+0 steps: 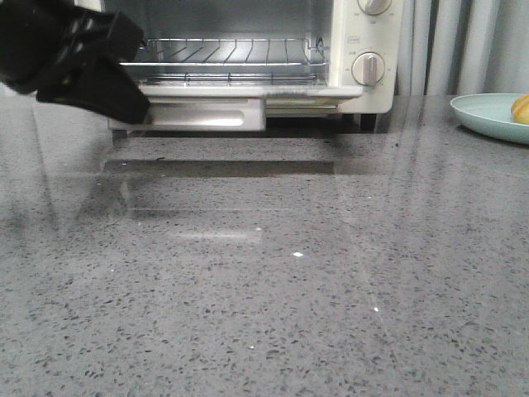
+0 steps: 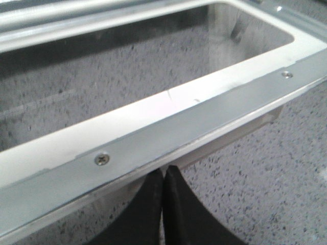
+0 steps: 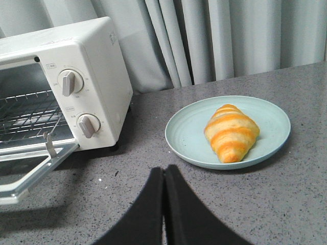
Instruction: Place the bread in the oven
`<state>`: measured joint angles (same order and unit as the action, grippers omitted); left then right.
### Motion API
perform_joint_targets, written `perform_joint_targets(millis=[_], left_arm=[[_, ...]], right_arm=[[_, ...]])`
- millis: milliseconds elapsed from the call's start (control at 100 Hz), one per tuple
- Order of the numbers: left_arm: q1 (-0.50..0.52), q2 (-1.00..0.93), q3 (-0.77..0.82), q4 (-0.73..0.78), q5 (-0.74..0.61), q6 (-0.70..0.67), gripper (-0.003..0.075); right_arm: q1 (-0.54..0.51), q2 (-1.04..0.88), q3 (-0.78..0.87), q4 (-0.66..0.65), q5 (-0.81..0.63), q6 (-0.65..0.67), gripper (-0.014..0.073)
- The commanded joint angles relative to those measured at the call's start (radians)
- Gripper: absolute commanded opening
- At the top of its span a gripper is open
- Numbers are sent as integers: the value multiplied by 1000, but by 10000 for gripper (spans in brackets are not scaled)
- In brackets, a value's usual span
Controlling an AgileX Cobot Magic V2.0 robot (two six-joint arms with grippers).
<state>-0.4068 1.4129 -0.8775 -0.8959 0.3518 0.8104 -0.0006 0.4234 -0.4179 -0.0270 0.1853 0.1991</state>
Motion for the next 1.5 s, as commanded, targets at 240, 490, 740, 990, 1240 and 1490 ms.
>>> perform_joint_targets(millis=[240, 490, 740, 990, 1240, 1490], left_arm=[[0, -31, 5, -53, -4, -1, -22], [0, -72, 5, -93, 110, -1, -22], [0, -287, 5, -89, 124, -1, -22], [0, -475, 5, -87, 183, -1, -22], [0, -598, 5, -78, 181, -1, -22], [0, -640, 5, -66, 178, -1, -22]], right_arm=[[1, 13, -38, -7, -95, -5, -69], [1, 55, -88, -7, -146, -5, -67], [1, 369, -440, -49, 150, -5, -34], [-70, 696, -725, -123, 348, -5, 365], [-162, 959, -758, -119, 239, -5, 346], [-162, 1135, -758, -123, 122, -5, 339]])
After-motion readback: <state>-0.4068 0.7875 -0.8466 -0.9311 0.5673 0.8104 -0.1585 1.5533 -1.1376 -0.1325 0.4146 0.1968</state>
